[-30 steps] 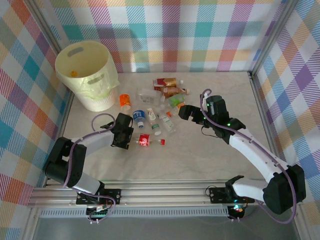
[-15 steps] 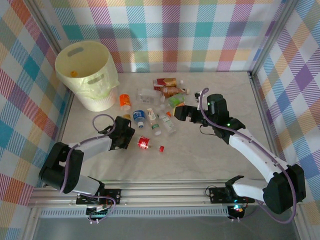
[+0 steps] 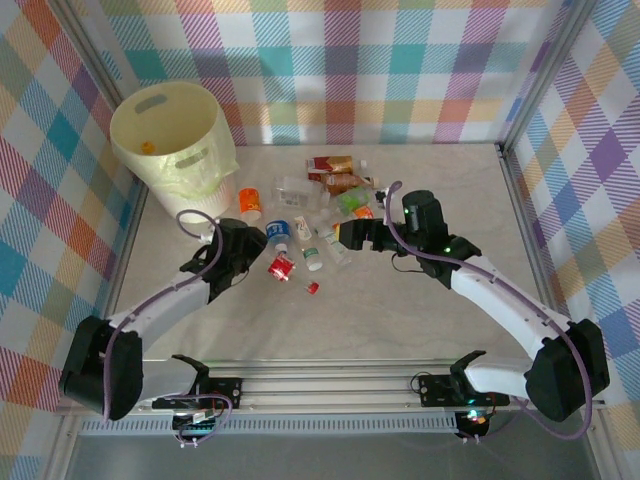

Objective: Put the plastic bottles in the bin

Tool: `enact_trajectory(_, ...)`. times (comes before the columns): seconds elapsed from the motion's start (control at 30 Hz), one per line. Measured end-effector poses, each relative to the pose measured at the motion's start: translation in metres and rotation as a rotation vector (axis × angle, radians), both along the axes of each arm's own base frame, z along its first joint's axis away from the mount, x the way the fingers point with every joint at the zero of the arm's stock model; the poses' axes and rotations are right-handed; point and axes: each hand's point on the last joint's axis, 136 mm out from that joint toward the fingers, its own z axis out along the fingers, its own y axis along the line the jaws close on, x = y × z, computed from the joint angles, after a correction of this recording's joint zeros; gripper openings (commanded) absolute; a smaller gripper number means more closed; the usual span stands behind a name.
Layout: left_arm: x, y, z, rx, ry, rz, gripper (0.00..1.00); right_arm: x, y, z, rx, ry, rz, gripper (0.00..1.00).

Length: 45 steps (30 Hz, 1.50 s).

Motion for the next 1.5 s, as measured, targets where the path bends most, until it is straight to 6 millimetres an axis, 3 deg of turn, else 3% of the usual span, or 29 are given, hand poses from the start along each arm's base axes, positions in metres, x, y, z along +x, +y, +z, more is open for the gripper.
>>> enact_trajectory(0.47,0.006,-0.007,0.13,0.217,-0.339,-0.221,0.53,0.002,0.004,0.011,0.029,-0.036,0.014,1.0)
enact_trajectory(0.77,0.014,-0.016,0.229,0.304,-0.565,-0.287,0.53,-0.006,0.018,0.018,0.058,-0.046,0.099,1.0)
enact_trajectory(1.03,0.034,-0.021,0.274,0.394,-0.634,-0.303,0.53,-0.009,0.027,0.019,0.067,-0.037,0.138,1.0)
enact_trajectory(1.13,0.04,-0.018,0.306,0.471,-0.684,-0.289,0.53,-0.008,0.028,0.017,0.065,-0.035,0.138,1.0)
enact_trajectory(1.37,0.043,0.002,0.409,0.656,-0.861,-0.184,0.54,-0.007,0.03,0.013,0.059,-0.026,0.14,1.0)
enact_trajectory(1.5,0.055,0.025,0.443,0.755,-0.893,-0.099,0.53,-0.006,0.03,0.012,0.056,-0.023,0.137,1.0)
